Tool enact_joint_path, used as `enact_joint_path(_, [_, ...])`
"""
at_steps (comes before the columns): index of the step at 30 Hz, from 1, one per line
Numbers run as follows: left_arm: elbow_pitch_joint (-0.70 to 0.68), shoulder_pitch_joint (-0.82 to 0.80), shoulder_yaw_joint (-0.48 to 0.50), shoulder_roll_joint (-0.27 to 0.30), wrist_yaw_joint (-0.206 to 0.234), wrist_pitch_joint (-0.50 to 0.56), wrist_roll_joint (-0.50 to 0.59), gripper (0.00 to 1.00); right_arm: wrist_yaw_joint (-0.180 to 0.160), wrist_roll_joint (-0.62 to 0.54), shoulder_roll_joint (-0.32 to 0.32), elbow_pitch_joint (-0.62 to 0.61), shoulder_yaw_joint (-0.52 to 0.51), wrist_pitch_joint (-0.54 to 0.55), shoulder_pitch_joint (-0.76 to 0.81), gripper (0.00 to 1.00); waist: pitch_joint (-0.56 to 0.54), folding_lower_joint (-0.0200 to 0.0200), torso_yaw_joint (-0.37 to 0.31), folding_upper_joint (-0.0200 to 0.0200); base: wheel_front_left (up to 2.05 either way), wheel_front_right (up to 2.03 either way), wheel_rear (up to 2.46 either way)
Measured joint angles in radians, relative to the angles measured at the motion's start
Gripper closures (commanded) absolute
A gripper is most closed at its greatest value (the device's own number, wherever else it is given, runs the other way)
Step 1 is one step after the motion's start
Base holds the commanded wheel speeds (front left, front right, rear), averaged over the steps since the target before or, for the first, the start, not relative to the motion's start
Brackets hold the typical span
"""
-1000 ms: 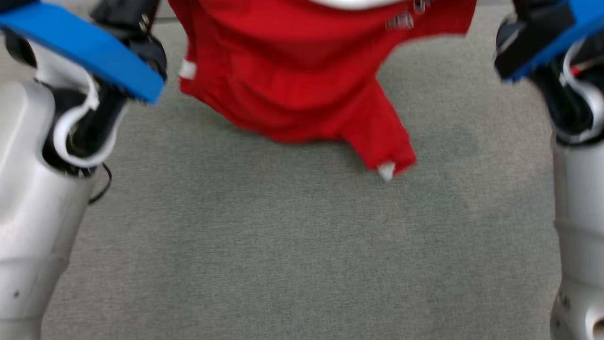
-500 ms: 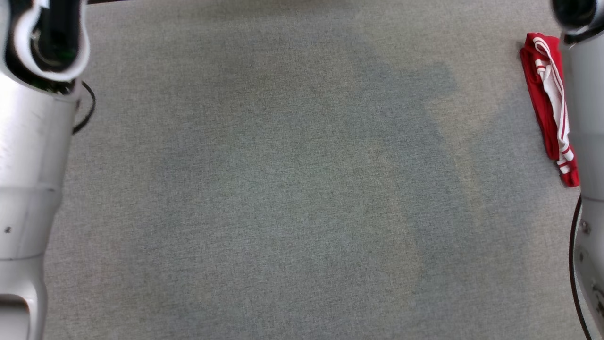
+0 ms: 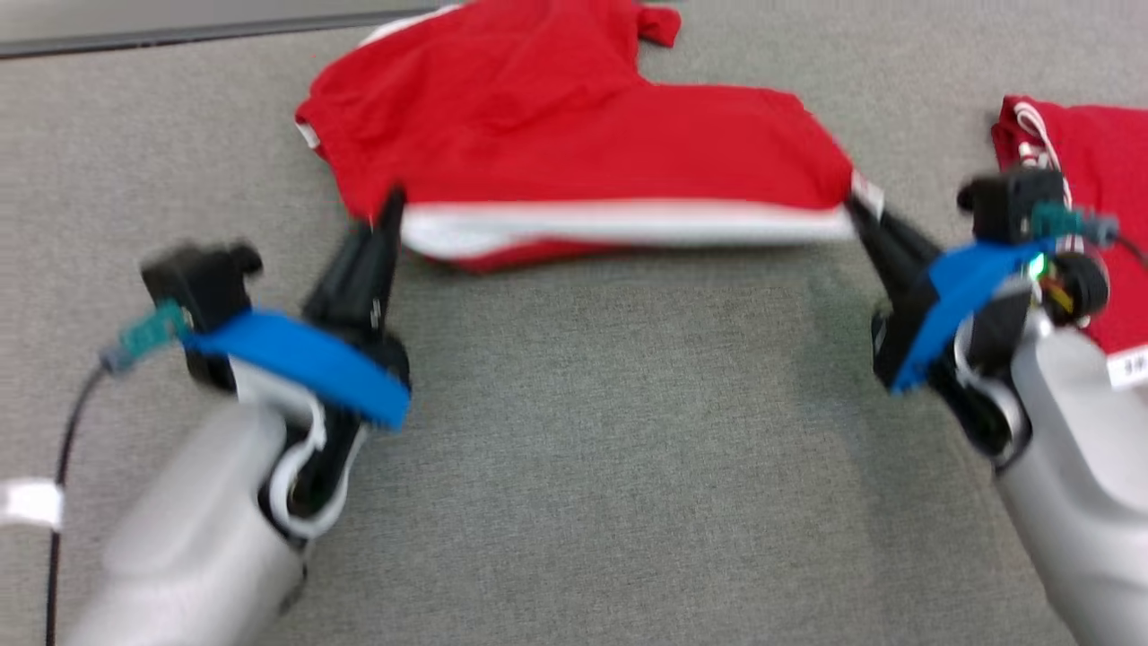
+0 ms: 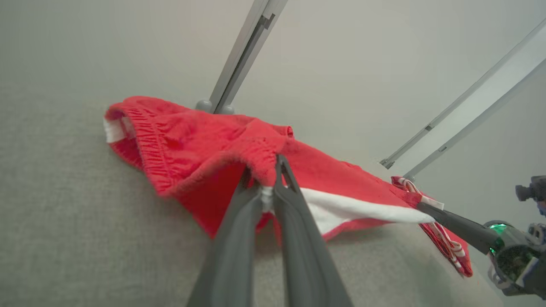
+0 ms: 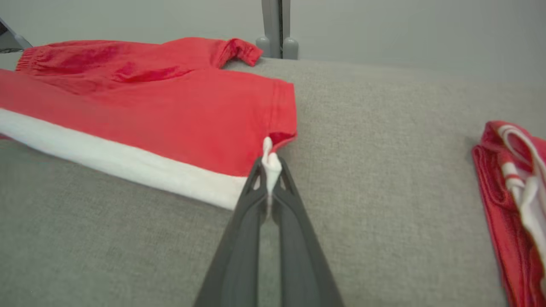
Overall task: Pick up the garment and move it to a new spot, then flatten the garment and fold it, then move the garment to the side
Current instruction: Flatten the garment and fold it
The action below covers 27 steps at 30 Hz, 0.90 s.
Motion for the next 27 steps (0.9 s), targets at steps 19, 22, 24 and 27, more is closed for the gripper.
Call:
enact_joint_path(19, [-0.466,0.605,-0.193,0.228,0.153,0.261,-0.172,1.00,0.000,-0.141,0.049,-0.829,-0.436,0.779,0.859,1.00,-0.217,-0.0003,0.072,0.0000,0.00,0.00,0.00])
enact_joint_path(22, [-0.572,0.631,-0.199,0.274,0.178,0.303,-0.197,1.00,0.000,-0.166,0.070,-0.962,-0.484,0.857,0.903,1.00,-0.224,-0.0003,0.087,0.0000,0.00,0.00,0.00])
enact_joint_path(24, [-0.603,0.631,-0.193,0.285,0.183,0.311,-0.206,1.00,0.000,-0.167,0.073,-0.997,-0.490,0.873,0.902,1.00,-0.224,-0.0002,0.092,0.0000,0.00,0.00,0.00])
enact_joint_path(27, [-0.662,0.614,-0.172,0.311,0.191,0.344,-0.227,1.00,0.000,-0.174,0.055,-1.038,-0.490,0.906,0.863,1.00,-0.221,-0.0002,0.102,0.0000,0.00,0.00,0.00])
